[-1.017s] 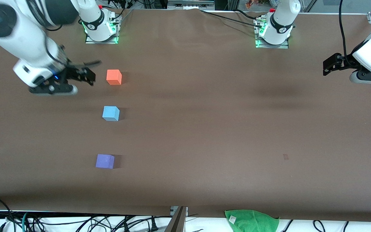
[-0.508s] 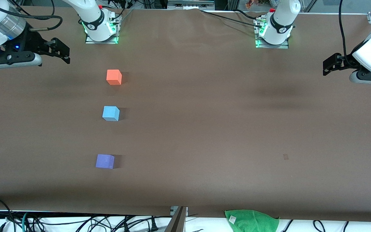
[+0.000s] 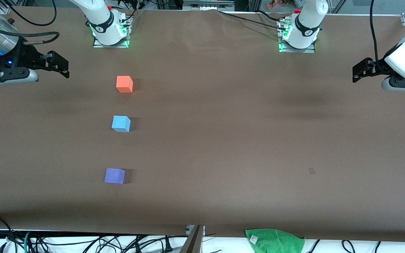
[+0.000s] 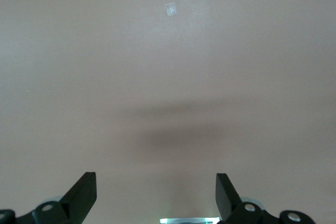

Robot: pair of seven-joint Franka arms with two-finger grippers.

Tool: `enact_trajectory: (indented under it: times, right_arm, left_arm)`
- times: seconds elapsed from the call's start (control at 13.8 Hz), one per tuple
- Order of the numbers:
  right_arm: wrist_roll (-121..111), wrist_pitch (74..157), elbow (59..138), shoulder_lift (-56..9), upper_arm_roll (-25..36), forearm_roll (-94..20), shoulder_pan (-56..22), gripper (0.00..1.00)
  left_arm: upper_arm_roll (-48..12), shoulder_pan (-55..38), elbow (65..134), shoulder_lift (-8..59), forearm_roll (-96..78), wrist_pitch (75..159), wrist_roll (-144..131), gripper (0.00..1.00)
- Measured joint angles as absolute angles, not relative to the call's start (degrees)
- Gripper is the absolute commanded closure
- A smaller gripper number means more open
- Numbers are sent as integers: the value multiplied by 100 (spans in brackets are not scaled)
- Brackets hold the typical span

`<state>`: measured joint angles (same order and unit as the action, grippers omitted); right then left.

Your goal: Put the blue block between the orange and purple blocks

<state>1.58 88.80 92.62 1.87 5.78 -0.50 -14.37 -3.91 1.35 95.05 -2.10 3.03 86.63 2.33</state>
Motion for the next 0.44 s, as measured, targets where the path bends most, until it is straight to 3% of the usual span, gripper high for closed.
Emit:
enact_trajectory:
  times: [0.44]
  right_arm:
    - [158, 8879, 9209, 180, 578, -57, -1390, 1]
  left_arm:
    - [-391, 135, 9505, -210, 303, 8663, 233, 0]
